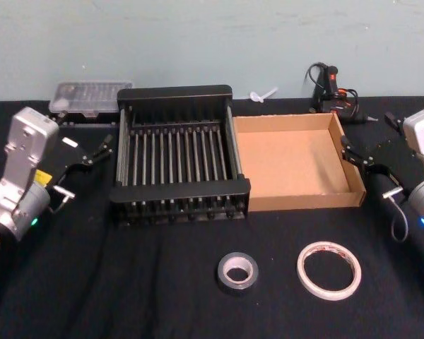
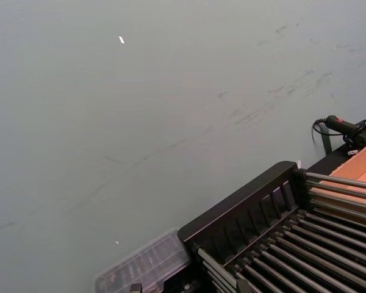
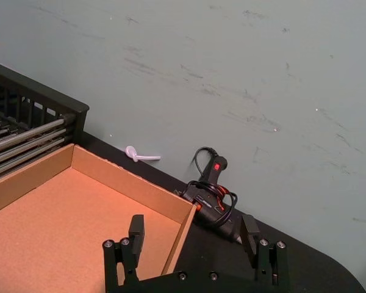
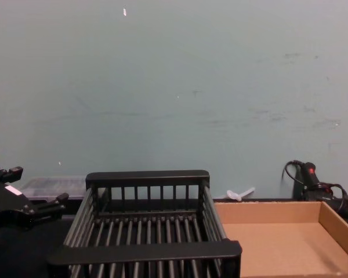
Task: Pick up the white tape and place it into the black box , Pick up the silver tape and place it into the brown box.
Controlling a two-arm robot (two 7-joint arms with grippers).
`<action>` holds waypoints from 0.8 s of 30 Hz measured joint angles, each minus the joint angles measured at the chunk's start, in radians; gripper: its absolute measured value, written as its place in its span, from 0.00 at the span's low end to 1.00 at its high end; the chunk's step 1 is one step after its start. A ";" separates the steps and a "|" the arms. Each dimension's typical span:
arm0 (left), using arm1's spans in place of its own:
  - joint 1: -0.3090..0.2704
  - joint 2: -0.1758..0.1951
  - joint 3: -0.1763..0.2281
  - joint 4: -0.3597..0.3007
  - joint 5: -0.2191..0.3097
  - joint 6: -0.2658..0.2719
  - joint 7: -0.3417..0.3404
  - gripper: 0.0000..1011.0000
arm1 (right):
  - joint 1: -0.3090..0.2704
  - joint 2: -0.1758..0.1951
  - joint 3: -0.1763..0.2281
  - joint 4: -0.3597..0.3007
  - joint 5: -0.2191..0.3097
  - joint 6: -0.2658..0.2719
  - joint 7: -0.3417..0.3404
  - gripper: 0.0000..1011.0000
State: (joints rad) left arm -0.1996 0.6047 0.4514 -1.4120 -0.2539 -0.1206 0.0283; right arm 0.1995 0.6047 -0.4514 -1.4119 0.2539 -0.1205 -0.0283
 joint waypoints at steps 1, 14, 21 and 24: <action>0.000 0.000 0.000 0.000 0.000 0.000 0.000 0.99 | 0.000 0.000 0.000 0.000 0.000 0.000 0.000 0.99; 0.000 0.000 0.000 0.000 0.000 0.000 0.000 0.99 | 0.000 0.000 0.000 0.000 0.000 0.000 0.000 0.99; 0.000 0.000 0.000 0.000 0.000 0.000 0.000 0.99 | 0.000 0.000 0.000 0.000 0.000 0.000 0.000 0.99; 0.000 0.000 0.000 0.000 0.000 0.000 0.000 0.99 | 0.000 0.000 0.000 0.000 0.000 0.000 0.000 0.99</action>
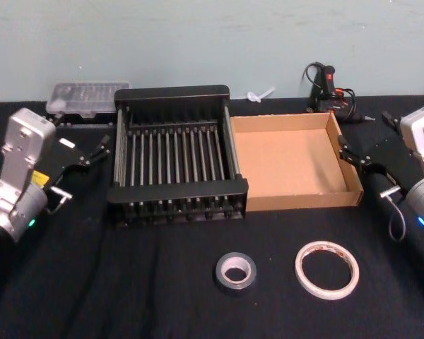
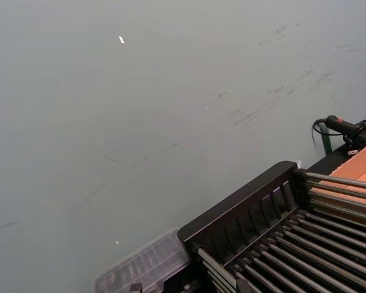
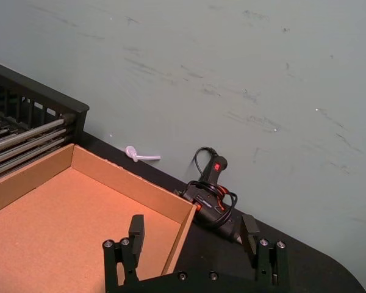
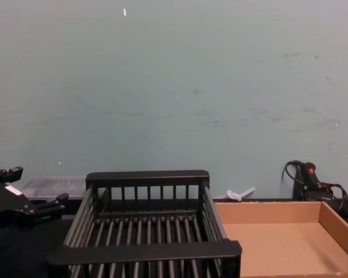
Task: Pick up the white tape and place it into the black box , Pick up the silver tape and place it into the brown box.
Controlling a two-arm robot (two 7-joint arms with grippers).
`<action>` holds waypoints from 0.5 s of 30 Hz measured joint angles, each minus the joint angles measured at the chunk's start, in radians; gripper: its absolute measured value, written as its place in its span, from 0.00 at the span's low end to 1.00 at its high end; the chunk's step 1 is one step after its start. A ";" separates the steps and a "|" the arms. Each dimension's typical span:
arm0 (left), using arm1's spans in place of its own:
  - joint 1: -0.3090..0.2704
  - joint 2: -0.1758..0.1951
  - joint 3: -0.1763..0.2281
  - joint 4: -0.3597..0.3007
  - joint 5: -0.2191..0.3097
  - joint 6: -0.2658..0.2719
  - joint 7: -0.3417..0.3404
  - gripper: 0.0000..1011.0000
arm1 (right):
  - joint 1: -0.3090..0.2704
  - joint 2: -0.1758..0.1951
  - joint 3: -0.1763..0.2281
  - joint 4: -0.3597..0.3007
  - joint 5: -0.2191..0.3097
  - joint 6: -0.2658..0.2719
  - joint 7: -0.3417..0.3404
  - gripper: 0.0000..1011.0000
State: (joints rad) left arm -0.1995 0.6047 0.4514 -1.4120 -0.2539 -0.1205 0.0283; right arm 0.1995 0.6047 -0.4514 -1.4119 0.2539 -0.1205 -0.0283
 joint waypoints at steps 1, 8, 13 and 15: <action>0.000 0.000 0.000 0.000 0.000 0.000 0.000 0.99 | 0.000 0.000 0.000 0.000 0.000 0.000 0.000 0.99; 0.000 0.000 0.000 0.000 0.000 0.000 0.000 0.99 | 0.000 0.000 0.000 0.000 0.000 0.000 0.000 0.99; 0.000 0.000 0.000 0.000 0.000 0.000 0.000 0.99 | -0.002 0.000 0.003 -0.001 0.000 0.000 0.003 0.99; 0.000 0.000 0.000 0.000 0.000 0.000 0.000 0.99 | -0.008 -0.001 0.011 -0.004 0.001 0.000 0.015 0.99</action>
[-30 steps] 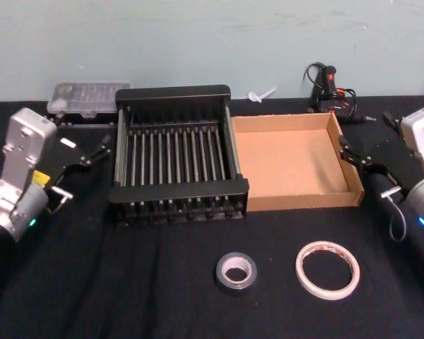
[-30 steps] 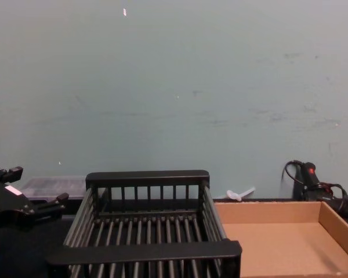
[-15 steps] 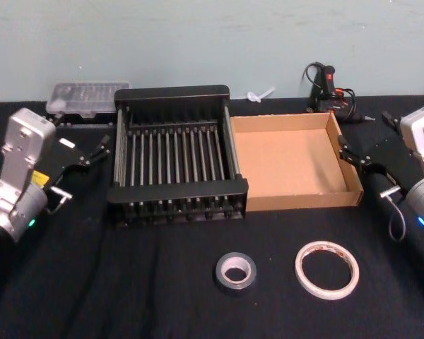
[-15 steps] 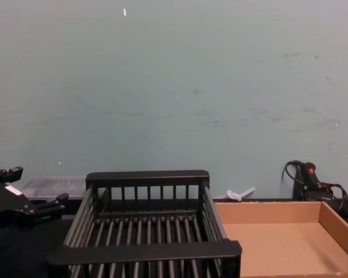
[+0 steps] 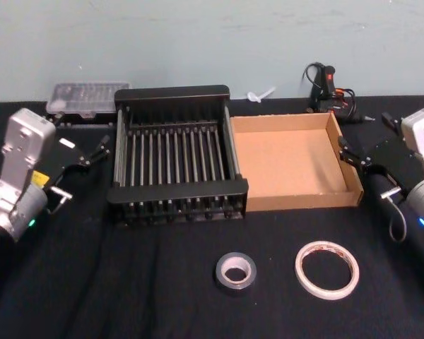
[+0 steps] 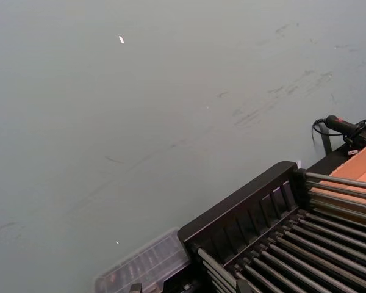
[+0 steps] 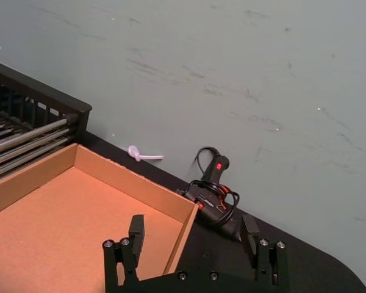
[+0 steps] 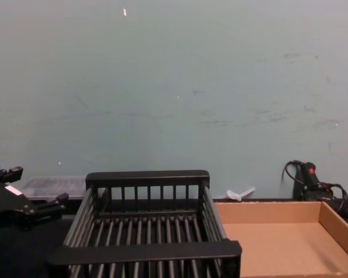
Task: Pick up the white tape and place it into the black box , Pick up the silver tape and place it into the brown box.
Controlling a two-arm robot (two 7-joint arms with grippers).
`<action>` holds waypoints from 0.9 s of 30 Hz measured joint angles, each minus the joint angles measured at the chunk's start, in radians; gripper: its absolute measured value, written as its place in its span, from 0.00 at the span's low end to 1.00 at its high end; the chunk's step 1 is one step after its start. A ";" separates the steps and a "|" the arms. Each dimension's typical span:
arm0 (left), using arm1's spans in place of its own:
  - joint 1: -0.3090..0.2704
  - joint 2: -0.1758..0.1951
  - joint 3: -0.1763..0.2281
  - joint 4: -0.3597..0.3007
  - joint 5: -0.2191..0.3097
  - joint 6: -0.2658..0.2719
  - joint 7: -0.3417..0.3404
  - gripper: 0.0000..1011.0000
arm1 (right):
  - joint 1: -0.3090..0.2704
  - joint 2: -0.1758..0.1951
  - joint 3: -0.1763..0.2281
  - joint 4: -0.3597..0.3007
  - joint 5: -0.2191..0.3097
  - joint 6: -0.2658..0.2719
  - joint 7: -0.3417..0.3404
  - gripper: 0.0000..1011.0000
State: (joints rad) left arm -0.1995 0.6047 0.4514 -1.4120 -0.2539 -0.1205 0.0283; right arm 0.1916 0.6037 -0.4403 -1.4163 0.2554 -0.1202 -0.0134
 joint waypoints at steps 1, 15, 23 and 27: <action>0.000 0.000 0.000 0.000 0.000 0.000 0.000 0.99 | -0.002 0.000 0.002 -0.002 0.001 0.000 0.005 0.99; 0.000 0.000 0.000 0.000 0.000 0.000 0.000 0.99 | -0.101 0.019 0.053 -0.121 0.058 0.043 0.073 0.99; 0.000 0.000 0.000 0.000 0.000 0.000 0.000 0.99 | -0.187 0.037 0.081 -0.221 0.088 0.080 0.099 0.99; 0.000 0.000 0.000 0.000 0.000 0.000 0.000 0.99 | -0.227 0.046 0.094 -0.262 0.096 0.102 0.105 0.99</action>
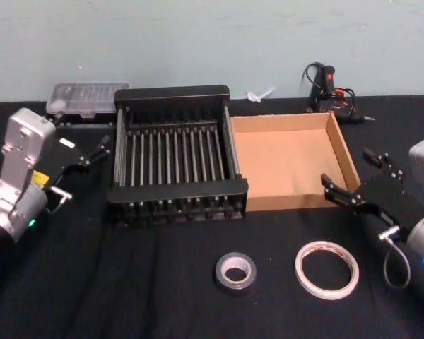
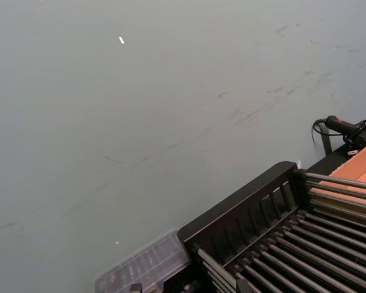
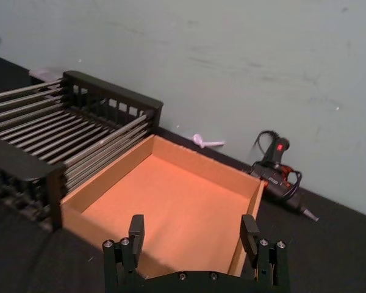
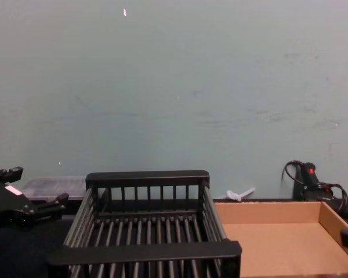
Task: Pick up the white tape and place it into the black box , Pick up the silver tape and place it into the brown box.
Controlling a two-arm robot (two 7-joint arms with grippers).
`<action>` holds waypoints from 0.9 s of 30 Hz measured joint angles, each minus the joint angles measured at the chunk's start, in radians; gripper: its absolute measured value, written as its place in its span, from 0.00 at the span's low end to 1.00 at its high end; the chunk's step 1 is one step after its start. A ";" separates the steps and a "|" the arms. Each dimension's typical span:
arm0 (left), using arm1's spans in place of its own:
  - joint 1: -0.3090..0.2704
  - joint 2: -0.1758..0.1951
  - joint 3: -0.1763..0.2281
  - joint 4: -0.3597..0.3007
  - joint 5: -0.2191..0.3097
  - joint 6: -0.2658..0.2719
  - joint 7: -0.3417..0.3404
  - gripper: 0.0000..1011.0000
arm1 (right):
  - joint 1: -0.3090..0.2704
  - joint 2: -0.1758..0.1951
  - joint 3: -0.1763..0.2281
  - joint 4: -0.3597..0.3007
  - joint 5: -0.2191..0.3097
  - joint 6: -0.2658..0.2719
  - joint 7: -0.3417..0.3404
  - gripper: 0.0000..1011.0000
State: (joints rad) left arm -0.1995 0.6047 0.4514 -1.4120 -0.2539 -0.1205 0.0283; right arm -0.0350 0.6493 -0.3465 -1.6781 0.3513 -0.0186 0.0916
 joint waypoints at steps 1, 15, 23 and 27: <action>0.000 0.000 0.000 0.000 0.000 0.000 0.000 0.99 | -0.016 0.004 0.005 -0.016 0.003 0.010 0.002 0.99; 0.000 0.000 0.000 0.000 0.000 0.000 0.000 0.99 | -0.176 0.049 0.059 -0.144 0.032 0.085 0.027 0.99; 0.000 0.000 0.000 0.000 0.000 0.000 0.000 0.99 | -0.247 0.063 0.092 -0.184 0.046 0.118 0.039 0.99; 0.000 0.000 0.000 0.000 0.000 0.000 0.000 0.99 | -0.263 0.064 0.101 -0.188 0.049 0.145 0.048 0.99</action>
State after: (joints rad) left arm -0.1995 0.6047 0.4514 -1.4120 -0.2539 -0.1205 0.0282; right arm -0.2982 0.7136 -0.2458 -1.8662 0.4007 0.1266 0.1395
